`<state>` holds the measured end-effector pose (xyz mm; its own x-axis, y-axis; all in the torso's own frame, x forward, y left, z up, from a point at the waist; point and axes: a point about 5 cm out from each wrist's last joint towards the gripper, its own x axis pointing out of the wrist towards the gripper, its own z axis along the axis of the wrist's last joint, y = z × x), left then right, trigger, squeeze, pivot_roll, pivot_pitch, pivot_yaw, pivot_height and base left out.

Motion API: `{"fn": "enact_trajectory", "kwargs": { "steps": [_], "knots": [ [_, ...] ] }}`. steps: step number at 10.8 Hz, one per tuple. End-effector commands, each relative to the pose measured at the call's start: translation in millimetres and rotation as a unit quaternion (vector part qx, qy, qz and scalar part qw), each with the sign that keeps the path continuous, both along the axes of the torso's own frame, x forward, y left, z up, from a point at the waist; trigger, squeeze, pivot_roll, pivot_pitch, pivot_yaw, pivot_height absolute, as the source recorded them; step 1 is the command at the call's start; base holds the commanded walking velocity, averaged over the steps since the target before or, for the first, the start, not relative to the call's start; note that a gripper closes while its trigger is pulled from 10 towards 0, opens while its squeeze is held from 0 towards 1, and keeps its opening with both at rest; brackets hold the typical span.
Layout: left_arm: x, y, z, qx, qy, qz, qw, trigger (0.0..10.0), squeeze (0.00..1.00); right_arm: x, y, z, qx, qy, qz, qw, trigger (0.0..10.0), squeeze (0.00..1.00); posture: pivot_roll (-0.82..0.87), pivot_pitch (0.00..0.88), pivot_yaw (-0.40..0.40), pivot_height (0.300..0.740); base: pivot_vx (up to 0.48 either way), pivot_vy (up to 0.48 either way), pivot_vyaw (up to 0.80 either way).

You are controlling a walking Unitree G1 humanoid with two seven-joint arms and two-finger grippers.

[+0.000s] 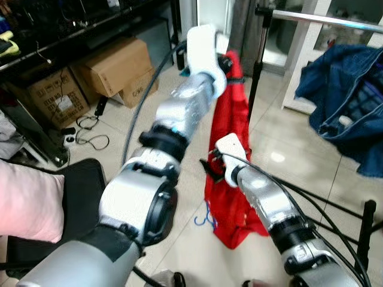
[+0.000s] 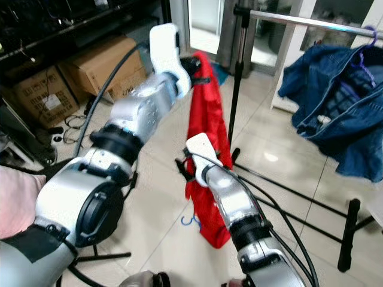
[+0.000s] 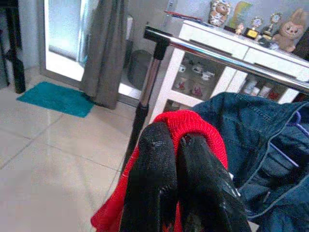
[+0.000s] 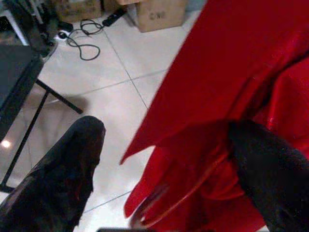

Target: Hang hanger

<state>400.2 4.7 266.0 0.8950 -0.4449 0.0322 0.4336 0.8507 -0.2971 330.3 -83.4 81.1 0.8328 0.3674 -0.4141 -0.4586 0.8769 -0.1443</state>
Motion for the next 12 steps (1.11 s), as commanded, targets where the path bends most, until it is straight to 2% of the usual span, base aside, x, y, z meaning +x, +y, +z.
{"fn": "enact_trajectory", "kwargs": {
  "steps": [1, 6, 7, 9, 11, 12],
  "knots": [
    [0.9, 0.4, 12, -0.013, -0.02, 0.008, 1.0, 0.0, 0.0, 0.2, 1.4, -1, -0.004, 0.008, -0.008, 1.0, 10.0, 1.0, -0.03, 0.121, 0.134, 0.74, 0.0, 0.0, 0.0],
    [-0.2, -4.5, 28, -0.043, -0.027, 0.003, 0.999, 0.0, 0.0, -2.0, 0.2, -18, -0.008, 0.032, -0.035, 0.999, 10.0, 1.0, -0.03, 0.13, 0.131, 0.74, 0.0, 0.0, 0.0],
    [-0.6, -5.7, 30, -0.045, -0.028, 0.002, 0.999, 0.0, 0.0, 0.3, 0.5, -16, 0.0, 0.026, -0.042, 0.999, 10.0, 0.0, -0.03, 0.13, 0.131, 0.74, 0.0, 0.0, 0.0],
    [-1.0, -7.0, 30, -0.045, -0.027, 0.003, 0.999, 0.0, 0.0, 2.8, 3.3, -11, 0.008, 0.012, -0.054, 0.998, 10.0, 0.0, -0.02, 0.138, 0.131, 0.74, 0.0, 0.0, 0.0],
    [-1.8, -9.6, 30, -0.047, -0.021, 0.005, 0.999, 0.0, 0.0, 3.0, 15.4, -3, 0.062, 0.007, -0.048, 0.997, 10.0, 0.0, -0.01, 0.148, 0.137, 0.74, 0.0, 0.0, 0.0],
    [-3.3, -13.2, 31, -0.053, -0.019, 0.002, 0.998, 0.0, 0.0, 3.1, 17.6, -4, 0.06, 0.009, -0.05, 0.997, 10.0, 0.0, -0.01, 0.154, 0.14, 0.74, 0.0, 0.0, 0.0]
  ]
}}
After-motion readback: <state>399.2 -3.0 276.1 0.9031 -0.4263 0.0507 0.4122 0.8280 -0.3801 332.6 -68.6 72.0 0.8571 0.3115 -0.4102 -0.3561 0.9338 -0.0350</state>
